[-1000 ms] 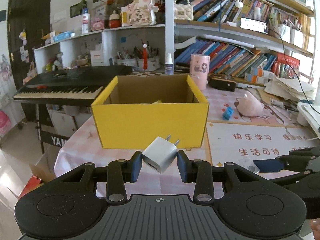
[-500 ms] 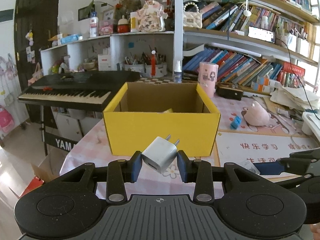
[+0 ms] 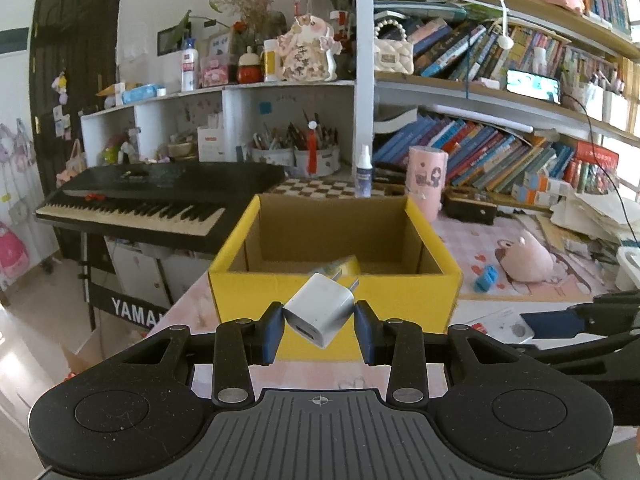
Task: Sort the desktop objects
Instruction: 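Carry the charger plug with the left tool while the right tool carries the staple box over the box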
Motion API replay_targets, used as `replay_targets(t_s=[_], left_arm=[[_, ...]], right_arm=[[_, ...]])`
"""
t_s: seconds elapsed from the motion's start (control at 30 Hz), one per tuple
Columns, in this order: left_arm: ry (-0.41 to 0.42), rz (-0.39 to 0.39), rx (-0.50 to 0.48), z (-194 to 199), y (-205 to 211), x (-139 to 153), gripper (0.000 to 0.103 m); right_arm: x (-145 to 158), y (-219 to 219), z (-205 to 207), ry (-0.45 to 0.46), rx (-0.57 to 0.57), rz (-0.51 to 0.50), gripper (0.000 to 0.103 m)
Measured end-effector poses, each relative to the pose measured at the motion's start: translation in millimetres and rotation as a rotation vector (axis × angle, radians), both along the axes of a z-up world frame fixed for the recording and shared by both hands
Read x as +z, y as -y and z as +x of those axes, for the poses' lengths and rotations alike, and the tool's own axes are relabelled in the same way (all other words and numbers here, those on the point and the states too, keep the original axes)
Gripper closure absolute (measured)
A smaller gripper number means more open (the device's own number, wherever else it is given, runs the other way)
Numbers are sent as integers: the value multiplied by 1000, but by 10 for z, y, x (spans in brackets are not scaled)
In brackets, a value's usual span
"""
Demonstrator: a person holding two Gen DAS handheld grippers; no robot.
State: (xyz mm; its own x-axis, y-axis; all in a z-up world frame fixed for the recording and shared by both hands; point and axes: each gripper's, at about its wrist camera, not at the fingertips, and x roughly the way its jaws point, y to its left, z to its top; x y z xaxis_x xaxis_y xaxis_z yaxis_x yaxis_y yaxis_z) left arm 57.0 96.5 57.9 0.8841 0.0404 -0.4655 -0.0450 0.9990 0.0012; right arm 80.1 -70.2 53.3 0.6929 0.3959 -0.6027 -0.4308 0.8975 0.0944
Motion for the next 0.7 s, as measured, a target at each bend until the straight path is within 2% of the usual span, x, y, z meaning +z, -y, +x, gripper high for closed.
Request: replay_targets(t_s=[0.4,0.7], left_arm=[[30,14,60,559,-71,81,67],[-28,35,127,1030,-94,-42,67]], right_arm=[[237,-30,621,53,31,30,52],[286,-86,1164,69,99,39,52]])
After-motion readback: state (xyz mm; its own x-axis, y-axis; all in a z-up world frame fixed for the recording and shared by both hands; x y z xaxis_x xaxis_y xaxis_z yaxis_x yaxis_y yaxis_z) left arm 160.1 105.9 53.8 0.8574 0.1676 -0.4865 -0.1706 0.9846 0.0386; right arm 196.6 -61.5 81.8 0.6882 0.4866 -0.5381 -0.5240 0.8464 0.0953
